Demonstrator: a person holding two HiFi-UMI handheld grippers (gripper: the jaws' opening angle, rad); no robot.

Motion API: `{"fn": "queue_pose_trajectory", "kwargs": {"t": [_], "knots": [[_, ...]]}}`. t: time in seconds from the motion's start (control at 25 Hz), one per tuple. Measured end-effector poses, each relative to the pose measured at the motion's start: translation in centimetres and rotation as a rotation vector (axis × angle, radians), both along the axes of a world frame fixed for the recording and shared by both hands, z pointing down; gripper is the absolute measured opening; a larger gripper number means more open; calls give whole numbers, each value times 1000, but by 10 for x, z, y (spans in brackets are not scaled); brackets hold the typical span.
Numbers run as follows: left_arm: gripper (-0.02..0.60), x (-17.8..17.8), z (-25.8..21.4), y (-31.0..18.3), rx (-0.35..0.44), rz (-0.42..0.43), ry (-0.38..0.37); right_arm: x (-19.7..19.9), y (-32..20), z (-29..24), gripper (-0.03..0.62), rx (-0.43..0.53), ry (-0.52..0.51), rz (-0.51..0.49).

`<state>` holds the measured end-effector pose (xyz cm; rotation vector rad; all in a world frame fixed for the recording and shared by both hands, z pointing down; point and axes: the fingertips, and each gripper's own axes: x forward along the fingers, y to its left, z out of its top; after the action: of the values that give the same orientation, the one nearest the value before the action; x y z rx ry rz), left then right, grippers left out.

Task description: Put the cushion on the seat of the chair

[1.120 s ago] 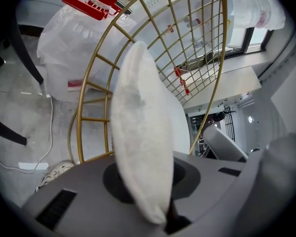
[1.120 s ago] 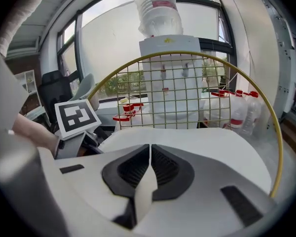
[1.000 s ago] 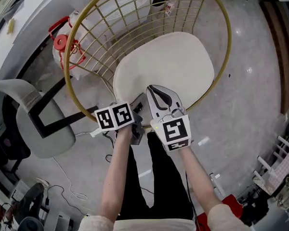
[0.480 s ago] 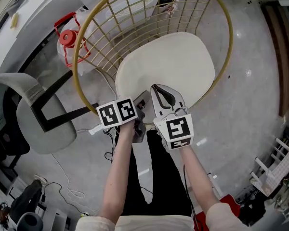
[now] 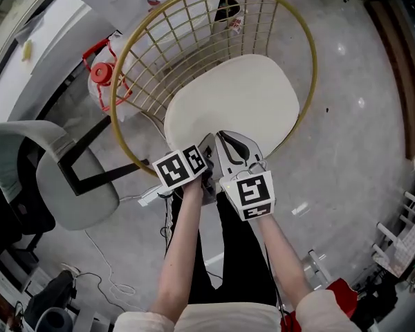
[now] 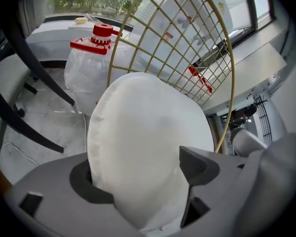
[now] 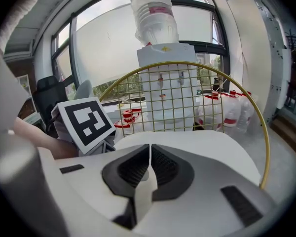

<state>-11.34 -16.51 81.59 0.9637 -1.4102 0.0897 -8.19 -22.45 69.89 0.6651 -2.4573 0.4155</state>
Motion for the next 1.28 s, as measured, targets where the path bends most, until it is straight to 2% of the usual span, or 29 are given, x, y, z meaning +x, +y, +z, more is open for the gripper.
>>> {"fn": "queue_pose_trajectory", "kwargs": {"t": [0.08, 0.16, 0.24, 0.32, 0.52, 0.64, 0.76, 0.84, 1.04, 1.16, 1.28], "knots": [[410, -8, -2, 2, -12, -13, -93, 3, -1, 0, 23, -1, 1, 9], [448, -21, -6, 3, -14, -27, -221, 6, 0, 0, 23, -4, 3, 18], [463, -30, -8, 2, -12, -25, -298, 9, 2, 1, 23, -7, 5, 21], [469, -36, -11, 0, -18, -6, -355, 11, 3, 3, 23, -10, 10, 20], [479, -57, -25, -4, -65, 77, -572, 20, 6, 7, 23, -12, 27, 30], [479, -66, -36, -6, -51, 106, -659, 25, 5, 10, 23, -16, 36, 43], [479, -69, -44, -8, -30, 130, -681, 28, 1, 10, 23, -14, 38, 62], [479, -72, -53, -10, 4, 124, -695, 30, -4, 8, 23, -7, 38, 76], [476, -92, -104, -25, 170, -15, -752, 29, -26, -20, 23, 32, 25, 120], [474, -102, -158, -38, 233, -3, -847, 28, -43, -60, 23, 84, 5, 145], [474, -110, -231, -55, 333, -22, -915, 30, -64, -119, 23, 150, -38, 191]]}}
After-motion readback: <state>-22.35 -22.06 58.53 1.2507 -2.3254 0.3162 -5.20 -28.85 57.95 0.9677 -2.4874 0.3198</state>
